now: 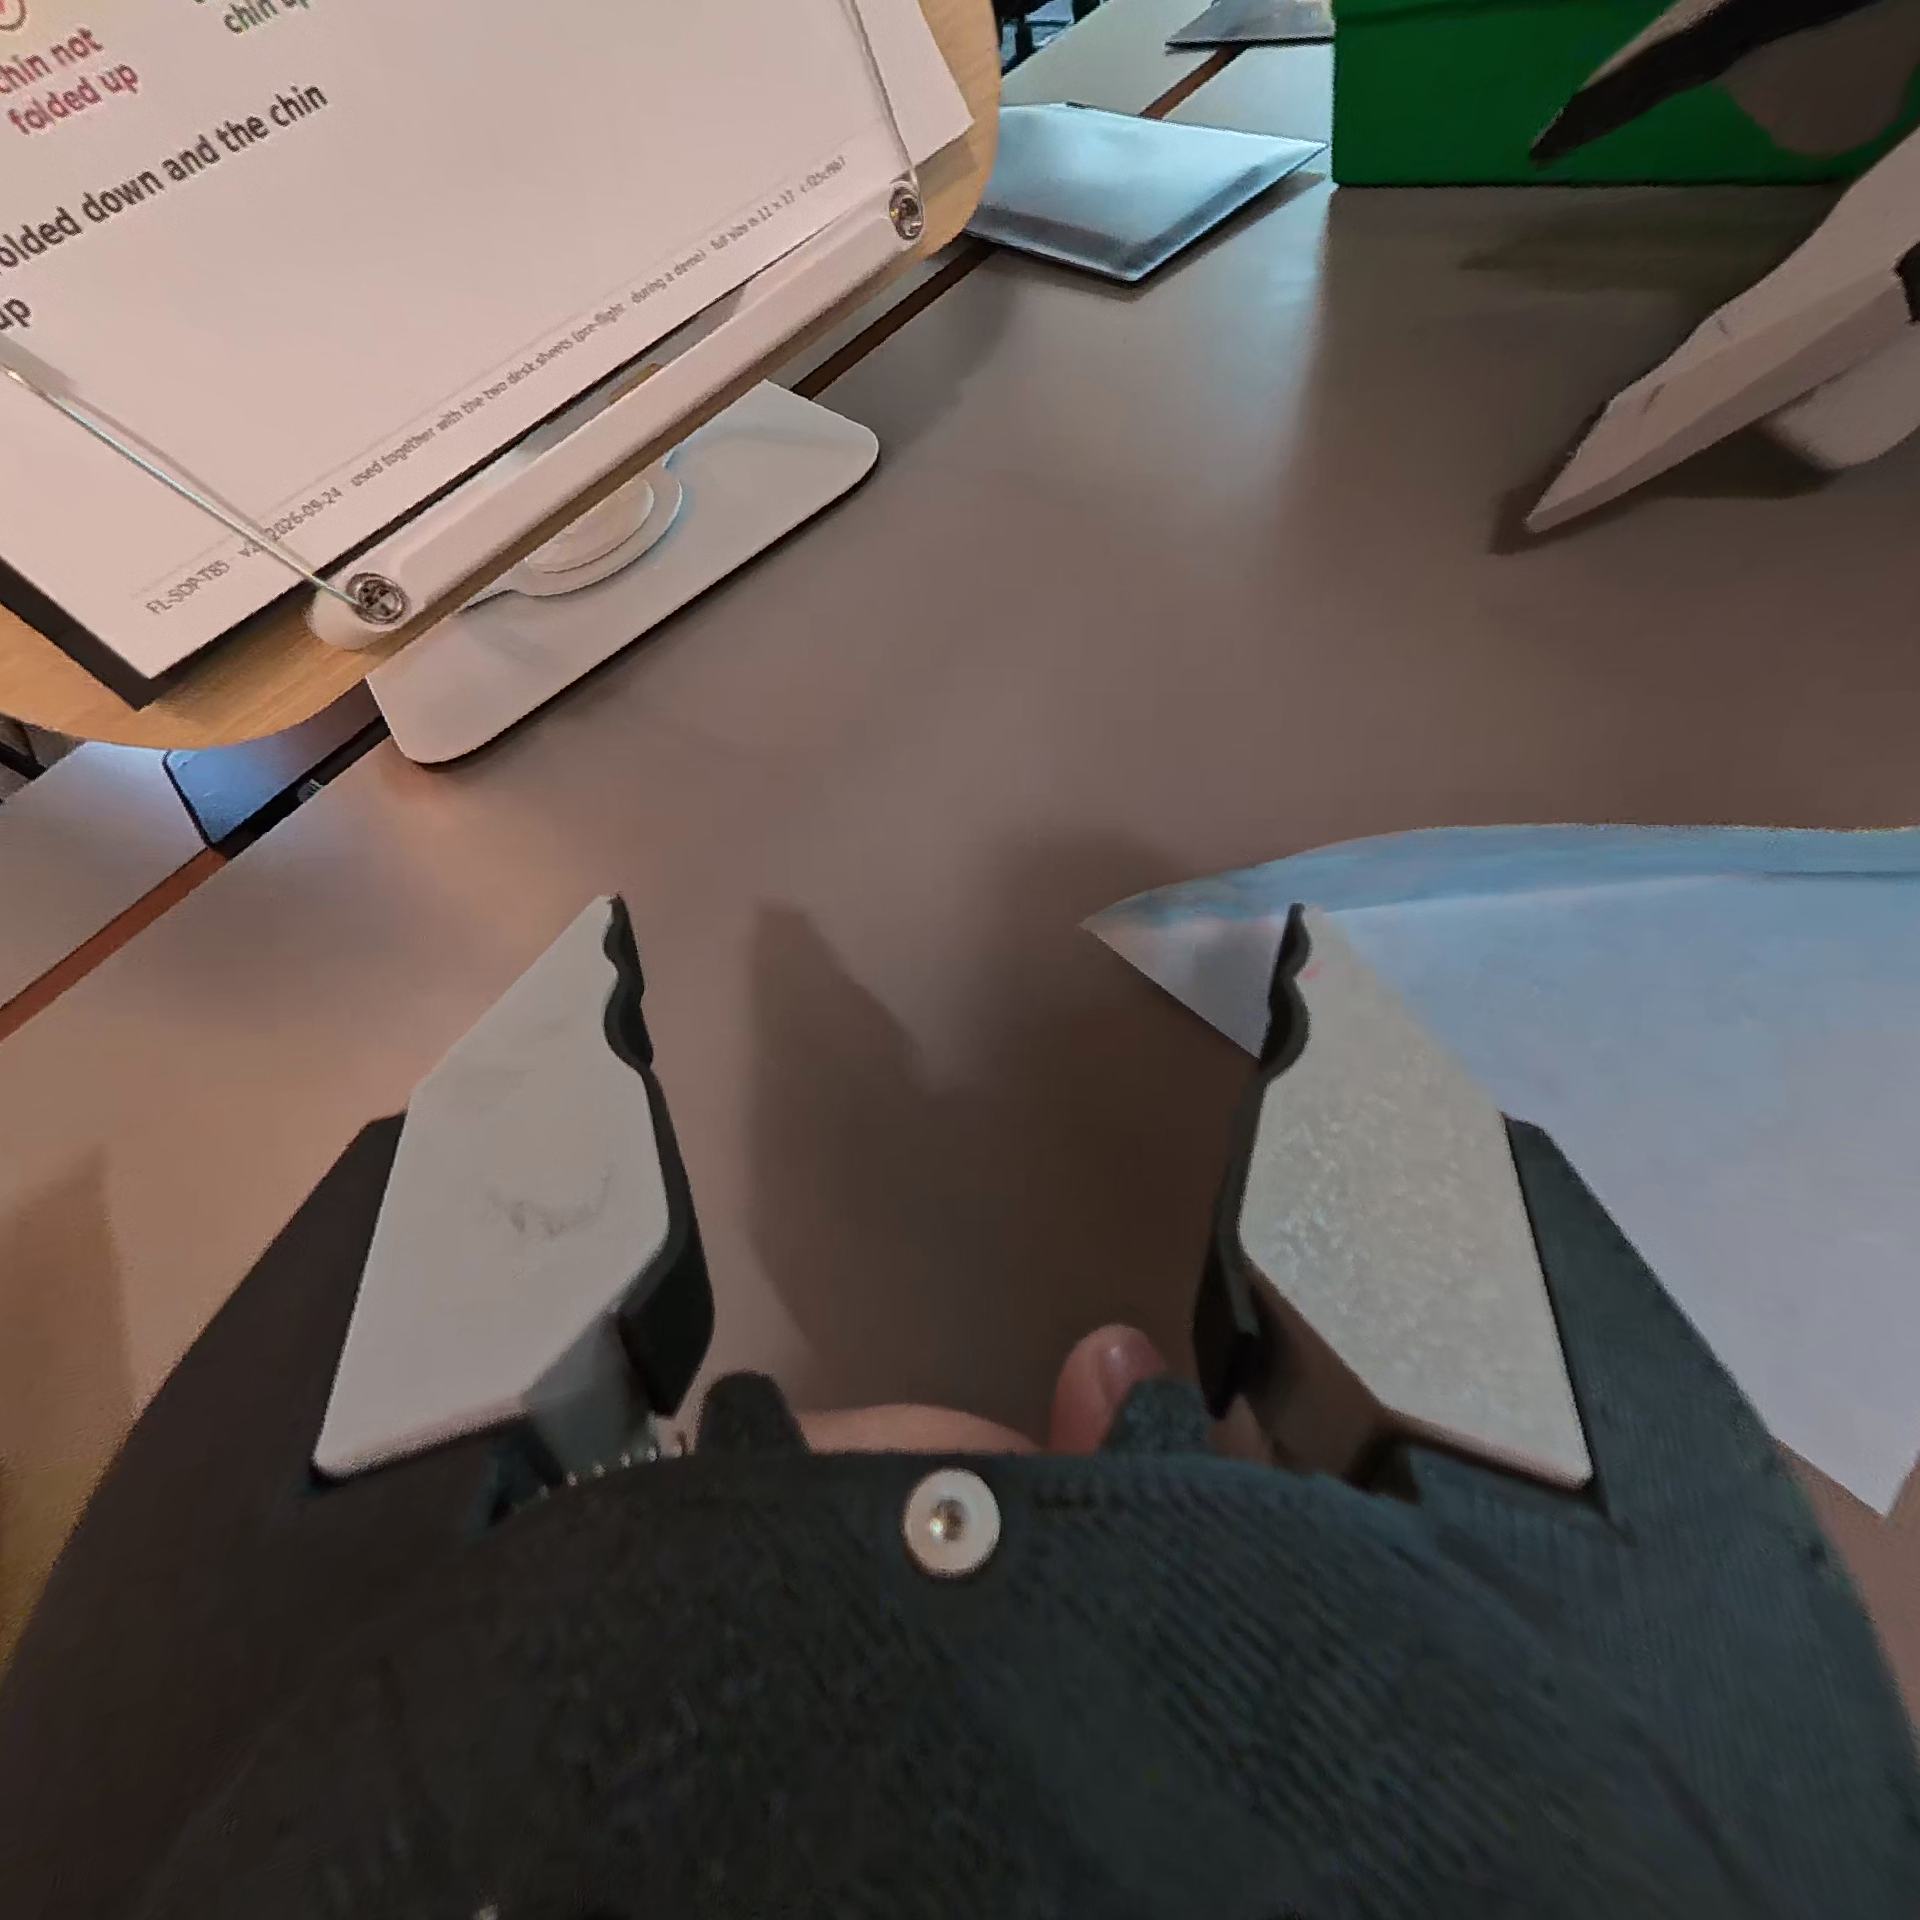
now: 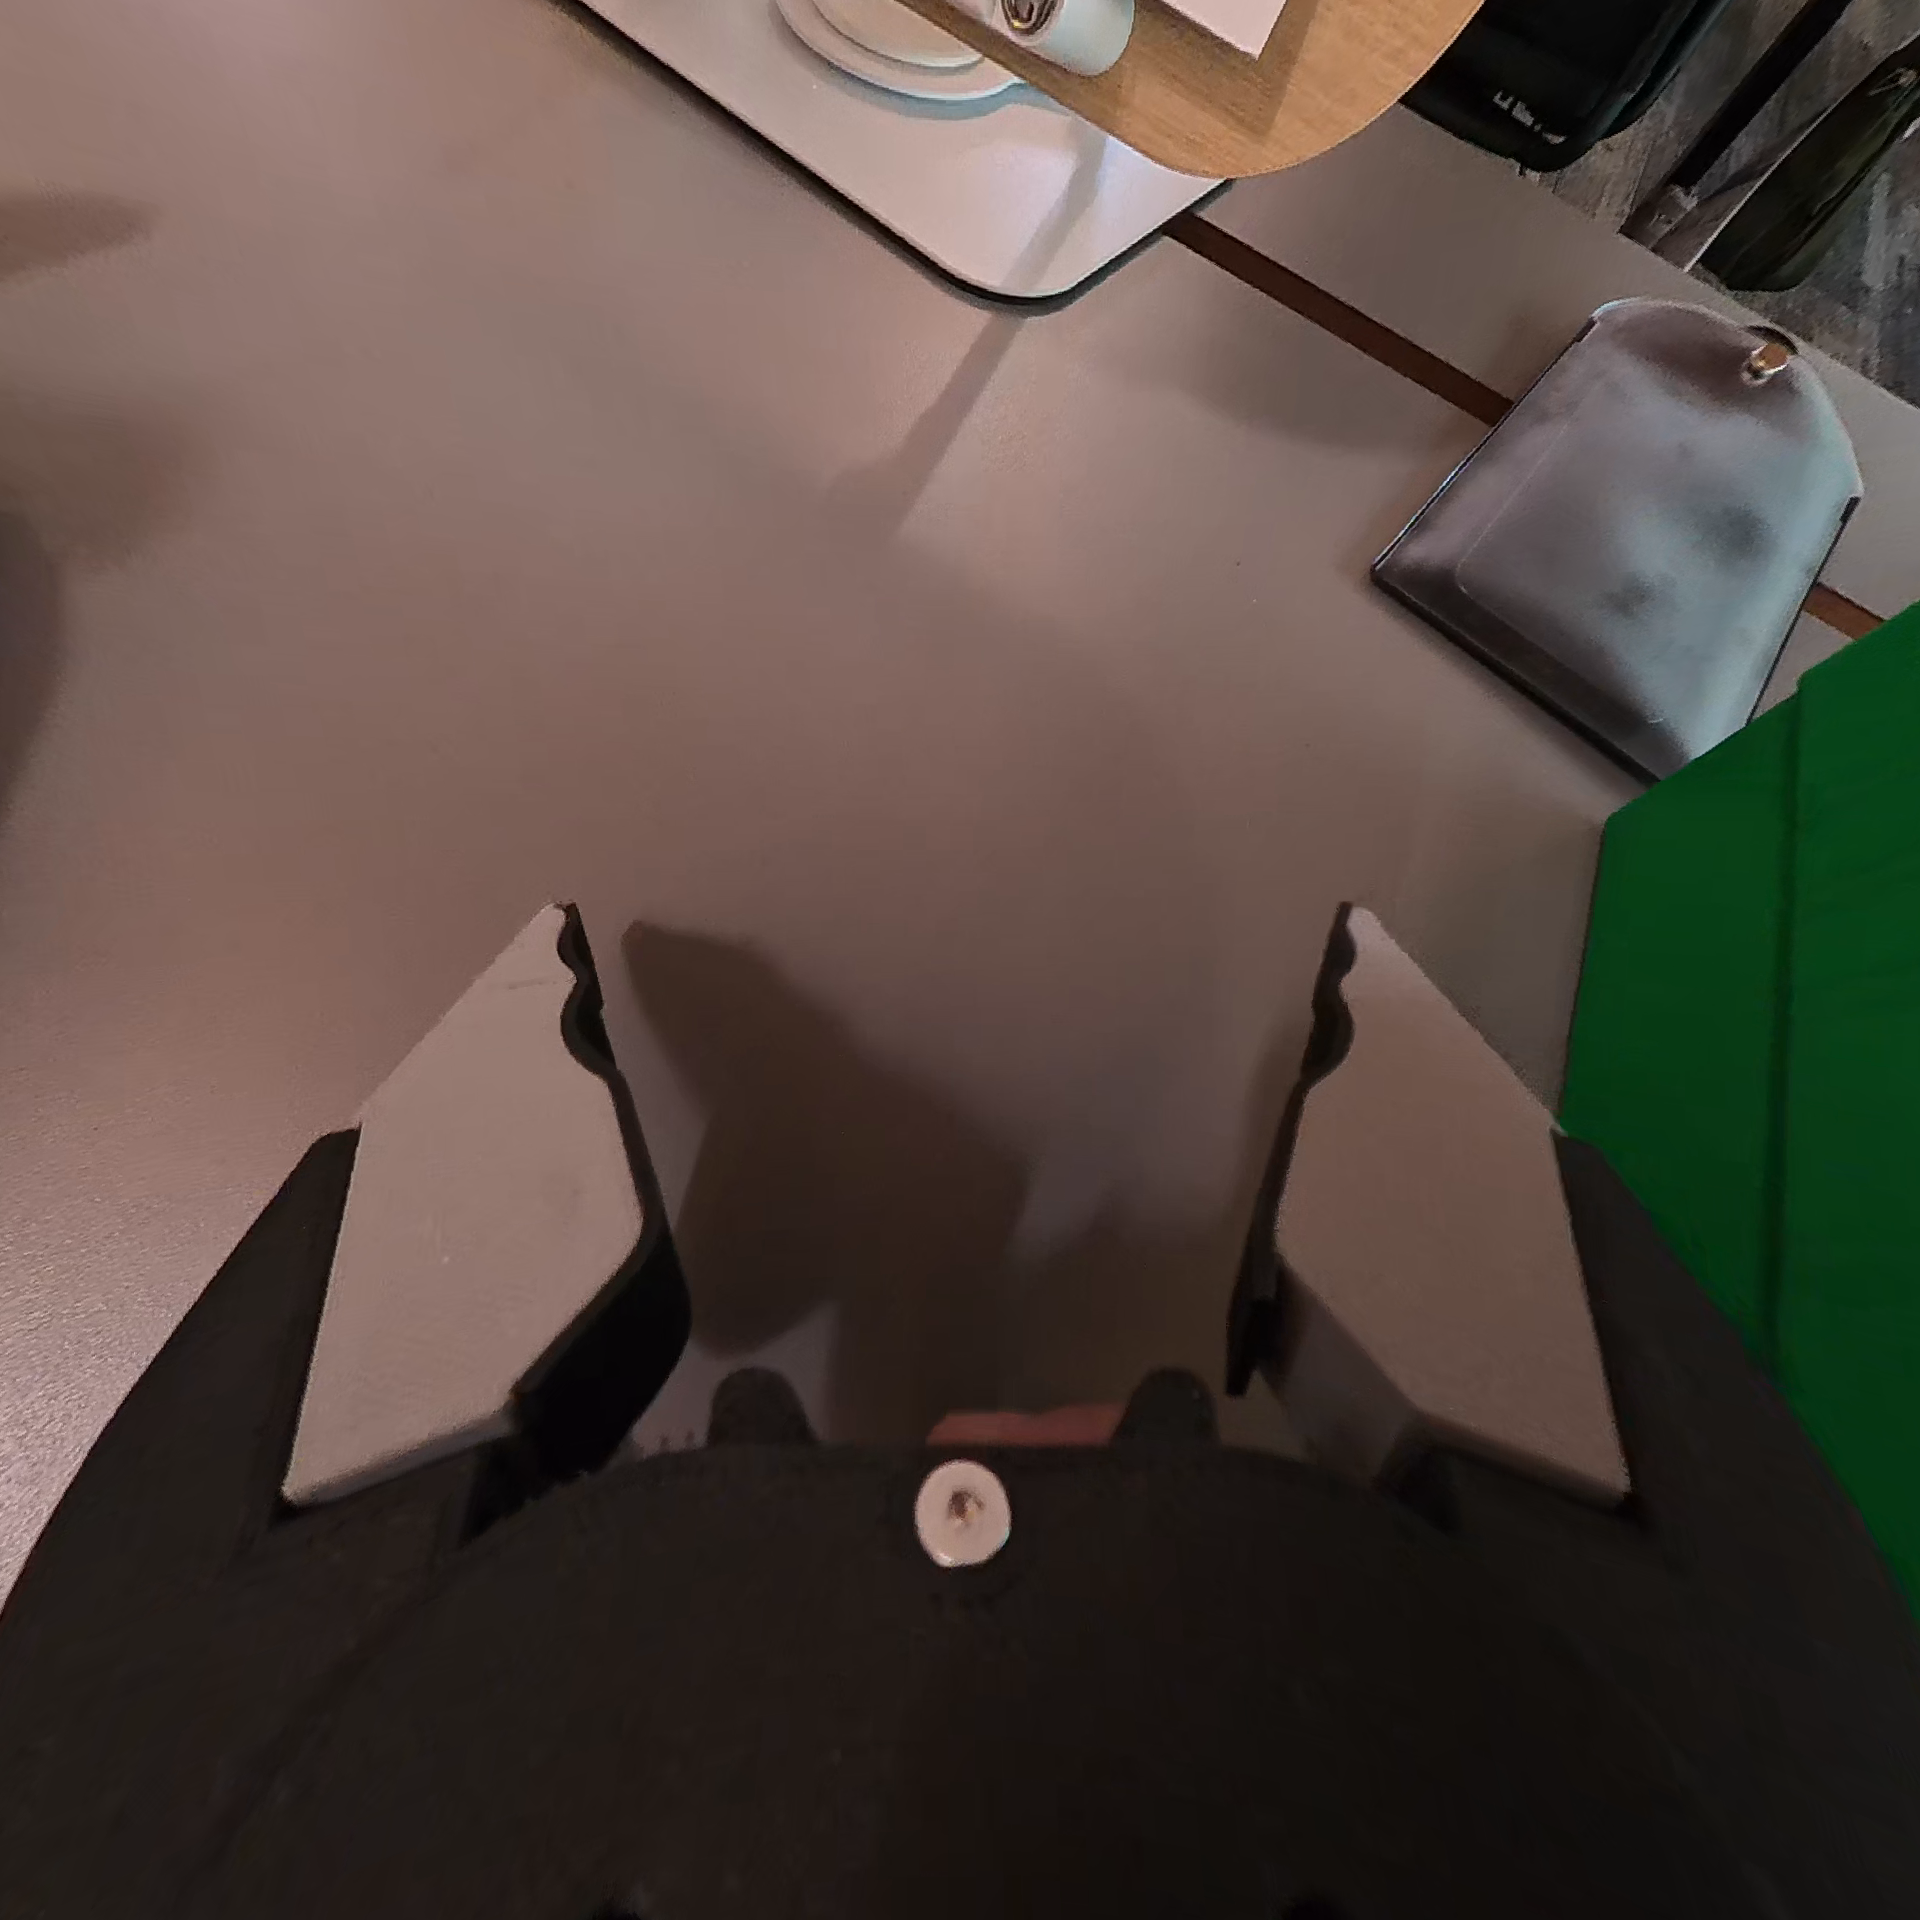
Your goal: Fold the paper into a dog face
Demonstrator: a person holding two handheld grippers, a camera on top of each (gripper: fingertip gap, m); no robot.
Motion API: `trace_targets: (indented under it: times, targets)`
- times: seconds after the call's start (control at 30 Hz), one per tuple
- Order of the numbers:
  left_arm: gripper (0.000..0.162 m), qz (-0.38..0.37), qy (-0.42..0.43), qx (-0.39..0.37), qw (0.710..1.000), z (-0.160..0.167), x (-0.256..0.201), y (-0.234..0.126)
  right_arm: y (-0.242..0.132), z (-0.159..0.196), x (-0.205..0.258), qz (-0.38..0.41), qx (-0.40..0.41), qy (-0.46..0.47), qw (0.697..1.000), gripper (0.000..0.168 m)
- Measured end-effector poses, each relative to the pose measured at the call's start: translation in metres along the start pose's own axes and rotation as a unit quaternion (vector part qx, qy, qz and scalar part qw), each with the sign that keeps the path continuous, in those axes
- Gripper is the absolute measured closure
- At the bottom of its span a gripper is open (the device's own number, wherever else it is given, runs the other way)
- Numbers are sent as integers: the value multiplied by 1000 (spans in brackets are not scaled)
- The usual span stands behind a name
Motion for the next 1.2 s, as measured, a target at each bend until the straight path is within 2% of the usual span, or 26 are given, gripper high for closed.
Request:
trace_targets:
  times: [0.13, 0.4, 0.53, 0.67, 0.83, 0.9, 1.07, 1.2]
  targets:
    - [36, 0, -21, 2, 1000, 0, 4, 0, -1, 0, -1, 0, -2, 6, 1000, 35]
    - [34, -5, -20, 5, 1000, 1, 4, 1, -2, -1, 0, -4, -8, 3, 1000, 35]
    - [34, -13, -32, 8, 999, 1, 7, 1, -4, -3, 2, -18, -17, 5, 1000, 28]
    - [35, -14, -62, 17, 998, 2, 12, 2, -8, -8, 14, -106, -46, -4, 993, 32]
    - [38, -6, -91, 19, 996, 4, 18, 2, -14, -15, 45, -265, -94, -48, 959, 70]
    - [39, -4, -92, 16, 996, 4, 18, 1, -14, -15, 54, -298, -89, -66, 948, 77]
    - [52, -1, -103, -54, 993, -2, 16, -8, -11, -11, 72, -356, -55, -100, 928, 90]
    - [57, 14, -88, -79, 993, -7, 9, -12, -19, -10, 101, -435, -57, -160, 884, 88]
Point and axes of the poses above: each gripper's, where its closed fingertips meet, y out along the fingers, z out of its underside, x = y × z across the jaws, the point moved 10 cm from there along -y, back along the fingers, and after that the axes turned 13 degrees about -z, right-handed, at the moved point
